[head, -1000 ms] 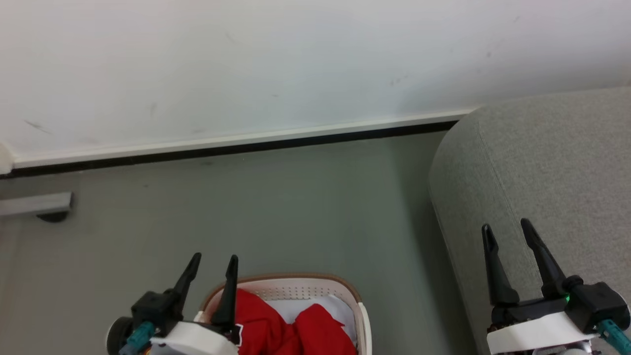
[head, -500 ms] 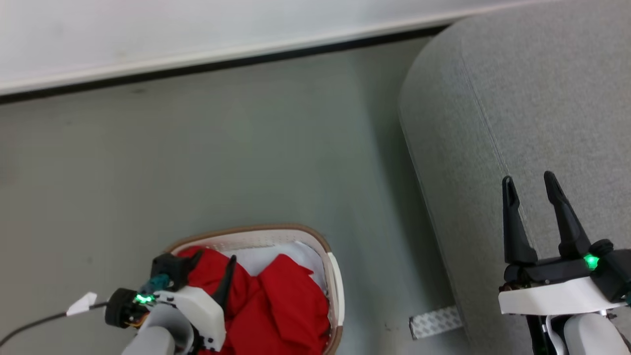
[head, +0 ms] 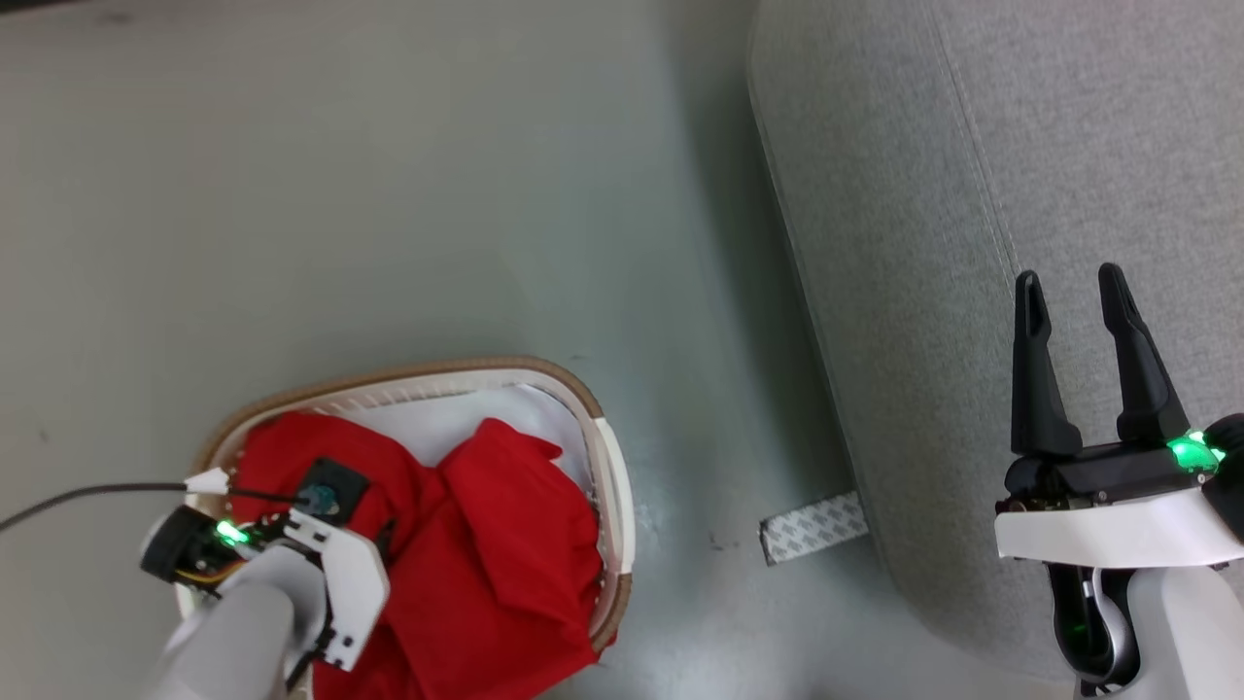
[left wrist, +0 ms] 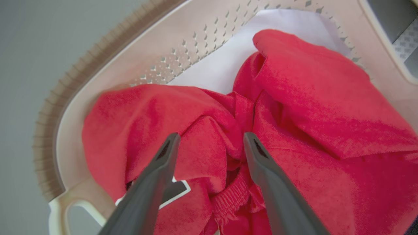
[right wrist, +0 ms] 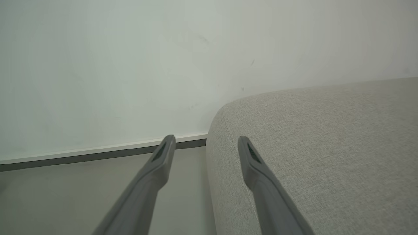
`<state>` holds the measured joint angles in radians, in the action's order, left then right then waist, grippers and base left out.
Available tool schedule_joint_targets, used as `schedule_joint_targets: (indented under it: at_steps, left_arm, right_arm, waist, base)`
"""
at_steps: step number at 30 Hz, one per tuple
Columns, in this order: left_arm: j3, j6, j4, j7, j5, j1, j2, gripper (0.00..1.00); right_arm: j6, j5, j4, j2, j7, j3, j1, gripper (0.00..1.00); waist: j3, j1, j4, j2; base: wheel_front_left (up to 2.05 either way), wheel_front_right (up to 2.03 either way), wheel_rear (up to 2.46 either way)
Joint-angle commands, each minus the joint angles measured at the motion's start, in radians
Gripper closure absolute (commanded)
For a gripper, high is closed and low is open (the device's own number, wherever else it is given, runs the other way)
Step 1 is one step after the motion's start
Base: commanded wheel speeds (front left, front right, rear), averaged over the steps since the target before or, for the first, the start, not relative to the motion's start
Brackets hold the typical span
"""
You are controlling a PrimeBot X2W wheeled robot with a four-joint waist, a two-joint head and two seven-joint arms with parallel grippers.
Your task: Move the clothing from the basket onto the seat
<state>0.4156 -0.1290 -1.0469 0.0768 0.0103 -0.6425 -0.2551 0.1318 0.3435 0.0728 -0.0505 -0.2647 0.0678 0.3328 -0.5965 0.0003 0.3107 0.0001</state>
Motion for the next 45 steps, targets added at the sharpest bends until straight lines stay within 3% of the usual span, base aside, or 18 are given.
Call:
schedule_joint_targets:
  at_steps: [1, 14, 18, 19, 20, 21, 22, 31, 45]
  left_arm:
    - [0.028, -0.002, -0.031, -0.01, -0.025, -0.036, -0.025, 0.0]
    - [0.195, 0.007, -0.182, -0.08, -0.166, -0.19, -0.057, 0.0]
    - [0.202, 0.009, -0.201, -0.088, -0.151, -0.204, -0.053, 0.0]
    - [0.203, 0.013, -0.204, -0.083, -0.149, -0.205, -0.051, 0.27]
    - [0.206, 0.013, -0.206, -0.076, -0.147, -0.205, -0.048, 0.65]
    - [0.207, 0.015, -0.208, -0.072, -0.145, -0.203, -0.046, 0.73]
    - [0.208, 0.015, -0.21, -0.067, -0.145, -0.198, -0.043, 1.0]
    - [0.198, 0.025, -0.221, -0.001, -0.103, -0.163, -0.013, 1.0]
    - [0.115, 0.018, -0.203, 0.169, 0.057, -0.034, 0.14, 1.0]
  right_arm:
    - [-0.002, 0.011, -0.001, 0.0, 0.0, 0.002, 0.021, 0.0]
    - [-0.002, 0.06, -0.025, 0.0, 0.0, 0.009, 0.058, 0.0]
    - [-0.002, 0.066, -0.03, 0.0, 0.0, 0.013, 0.053, 0.0]
    - [-0.002, 0.067, -0.03, 0.0, 0.0, 0.014, 0.049, 0.0]
    - [-0.002, 0.069, -0.029, 0.0, 0.0, 0.015, 0.047, 0.0]
    - [-0.002, 0.071, -0.026, 0.0, 0.0, 0.015, 0.045, 0.0]
    - [-0.002, 0.07, -0.024, 0.0, 0.0, 0.015, 0.044, 0.0]
    - [-0.002, 0.055, -0.006, 0.0, 0.0, 0.018, 0.053, 0.0]
    - [-0.002, -0.065, 0.055, -0.001, 0.0, -0.014, -0.033, 0.0]
  waist:
    - [-0.057, -0.0003, 0.037, -0.0001]
    - [-0.178, -0.0003, 0.089, -0.0001]
    - [-0.194, -0.0003, 0.095, -0.0001]
    - [-0.196, -0.0003, 0.096, -0.0001]
    - [-0.196, -0.0003, 0.096, -0.0001]
    - [-0.196, -0.0003, 0.096, -0.0001]
    - [-0.194, -0.0003, 0.095, -0.0001]
    - [-0.136, -0.0003, 0.074, -0.0001]
    - [0.242, -0.0003, -0.084, -0.0001]
  base:
    - [0.0, 0.0, 0.0]
    - [0.0, 0.0, 0.0]
    - [0.0, 0.0, 0.0]
    - [0.0, 0.0, 0.0]
    - [0.0, 0.0, 0.0]
    - [0.0, 0.0, 0.0]
    - [0.0, 0.0, 0.0]
    - [0.0, 0.0, 0.0]
    - [0.0, 0.0, 0.0]
